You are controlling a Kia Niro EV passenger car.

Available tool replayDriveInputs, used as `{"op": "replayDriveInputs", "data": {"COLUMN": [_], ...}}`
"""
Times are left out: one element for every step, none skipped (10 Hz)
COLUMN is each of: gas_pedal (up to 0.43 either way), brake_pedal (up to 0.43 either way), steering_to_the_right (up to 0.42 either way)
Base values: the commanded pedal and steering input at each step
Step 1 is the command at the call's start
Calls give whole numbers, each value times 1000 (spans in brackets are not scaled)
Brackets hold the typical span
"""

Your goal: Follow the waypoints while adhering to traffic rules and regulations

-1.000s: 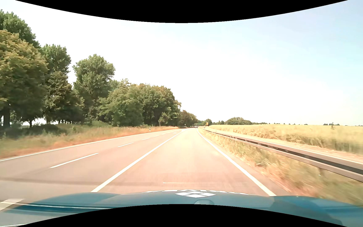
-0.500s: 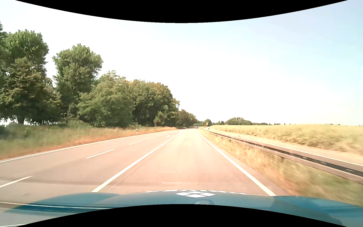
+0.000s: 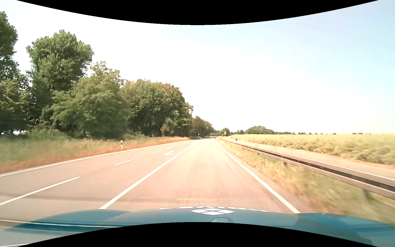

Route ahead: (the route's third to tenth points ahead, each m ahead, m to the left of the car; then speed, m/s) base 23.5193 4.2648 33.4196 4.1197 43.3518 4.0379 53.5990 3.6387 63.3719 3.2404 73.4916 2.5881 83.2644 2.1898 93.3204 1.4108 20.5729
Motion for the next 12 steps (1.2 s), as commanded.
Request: {"op": "replayDriveInputs", "data": {"gas_pedal": [177, 177, 177, 177, 177, 177, 169, 169, 169, 169, 169, 177], "brake_pedal": [0, 0, 0, 0, 0, 0, 0, 0, 0, 0, 0, 0], "steering_to_the_right": [2, 2, 2, 2, 2, 2, 2, 2, 2, 1, 2, 2]}}
